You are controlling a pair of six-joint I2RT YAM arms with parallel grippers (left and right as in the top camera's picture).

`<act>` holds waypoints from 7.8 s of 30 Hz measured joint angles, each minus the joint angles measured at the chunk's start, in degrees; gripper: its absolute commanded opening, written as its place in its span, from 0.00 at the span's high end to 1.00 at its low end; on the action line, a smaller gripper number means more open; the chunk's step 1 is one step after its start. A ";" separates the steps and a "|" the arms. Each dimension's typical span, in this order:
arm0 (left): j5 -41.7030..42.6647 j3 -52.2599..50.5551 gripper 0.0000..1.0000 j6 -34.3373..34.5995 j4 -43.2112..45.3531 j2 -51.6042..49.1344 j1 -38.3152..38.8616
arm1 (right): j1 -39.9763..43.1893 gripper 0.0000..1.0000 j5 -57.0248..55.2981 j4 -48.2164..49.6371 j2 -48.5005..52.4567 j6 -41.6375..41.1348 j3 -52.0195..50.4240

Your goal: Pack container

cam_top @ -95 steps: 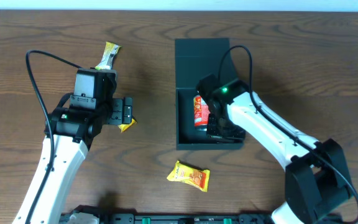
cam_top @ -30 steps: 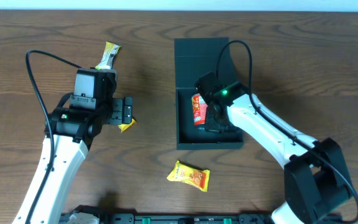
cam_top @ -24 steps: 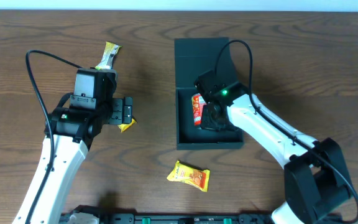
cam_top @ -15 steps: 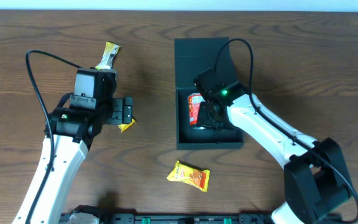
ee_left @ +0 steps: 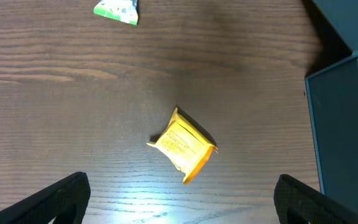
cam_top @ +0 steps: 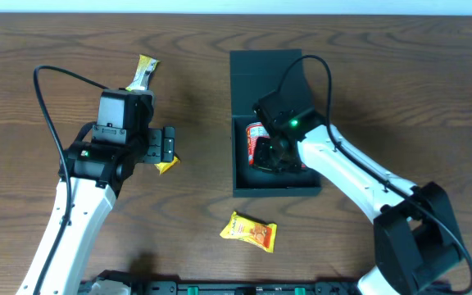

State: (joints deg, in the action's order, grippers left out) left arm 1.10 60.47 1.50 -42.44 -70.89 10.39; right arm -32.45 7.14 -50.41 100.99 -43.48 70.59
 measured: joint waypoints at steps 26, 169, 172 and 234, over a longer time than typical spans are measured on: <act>0.00 0.00 0.04 0.00 0.22 0.00 0.00 | -0.70 0.99 -2.64 2.75 0.00 0.02 -0.07; 7.30 48.85 0.33 -30.88 4.74 -65.75 -12.92 | 14.23 0.01 -19.58 -29.55 -7.74 14.21 32.83; 7.58 48.89 0.36 -30.53 4.98 -65.75 -12.92 | 14.23 0.01 -19.61 -29.75 -7.74 14.21 32.83; 6.19 48.96 0.51 -19.15 3.37 -59.67 -11.65 | 14.23 0.01 -20.90 -28.59 -7.74 14.21 32.83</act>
State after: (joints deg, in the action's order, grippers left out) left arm 7.29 109.43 -17.65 -39.07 -130.56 -1.26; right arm -18.22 -13.76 -79.00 93.25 -29.28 103.42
